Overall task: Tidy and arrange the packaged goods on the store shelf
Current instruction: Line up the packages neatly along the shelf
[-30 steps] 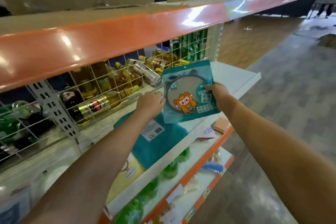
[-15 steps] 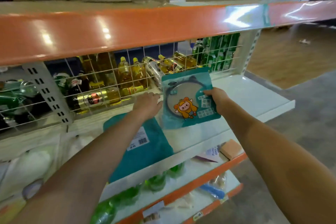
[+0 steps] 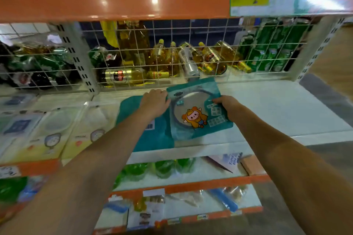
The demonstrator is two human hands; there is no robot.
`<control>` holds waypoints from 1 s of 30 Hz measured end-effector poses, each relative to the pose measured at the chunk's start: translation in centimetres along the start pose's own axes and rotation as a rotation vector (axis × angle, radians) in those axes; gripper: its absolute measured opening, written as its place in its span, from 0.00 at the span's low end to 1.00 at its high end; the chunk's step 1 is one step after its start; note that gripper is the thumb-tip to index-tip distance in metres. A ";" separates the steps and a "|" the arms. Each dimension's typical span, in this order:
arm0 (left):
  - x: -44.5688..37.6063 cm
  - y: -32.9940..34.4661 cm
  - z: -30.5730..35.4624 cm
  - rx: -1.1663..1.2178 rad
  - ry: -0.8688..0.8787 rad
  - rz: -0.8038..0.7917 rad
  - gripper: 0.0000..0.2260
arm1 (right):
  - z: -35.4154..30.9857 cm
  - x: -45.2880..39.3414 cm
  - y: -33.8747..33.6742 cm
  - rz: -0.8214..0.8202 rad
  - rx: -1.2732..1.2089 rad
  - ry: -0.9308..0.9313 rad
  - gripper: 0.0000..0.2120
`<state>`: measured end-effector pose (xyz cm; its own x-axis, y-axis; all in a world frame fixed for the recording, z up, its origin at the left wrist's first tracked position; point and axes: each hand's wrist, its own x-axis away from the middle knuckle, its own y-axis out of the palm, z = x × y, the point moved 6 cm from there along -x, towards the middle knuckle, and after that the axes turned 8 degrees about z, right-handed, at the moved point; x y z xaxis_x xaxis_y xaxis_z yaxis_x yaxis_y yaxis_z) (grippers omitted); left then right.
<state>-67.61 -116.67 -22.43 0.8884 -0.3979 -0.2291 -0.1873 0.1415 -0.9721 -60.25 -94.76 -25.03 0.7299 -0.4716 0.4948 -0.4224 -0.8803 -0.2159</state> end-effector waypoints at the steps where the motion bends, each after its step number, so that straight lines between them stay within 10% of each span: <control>1: 0.1 0.2 -0.1 -0.012 -0.005 -0.008 0.16 | 0.3 0.0 0.0 -0.017 0.011 0.016 0.05; 13: 0.7 0.8 0.7 -0.034 0.031 -0.003 0.18 | 3.4 -0.2 -0.2 -0.071 0.096 0.134 0.06; 30: 1.7 1.1 1.9 -0.057 0.091 -0.028 0.16 | 1.6 0.3 -0.1 0.123 0.879 -0.248 0.21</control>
<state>-65.50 -115.52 -23.78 0.8522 -0.4820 -0.2034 -0.1890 0.0788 -0.9788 -59.14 -94.90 -26.26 0.8440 -0.4729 0.2531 -0.0185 -0.4973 -0.8674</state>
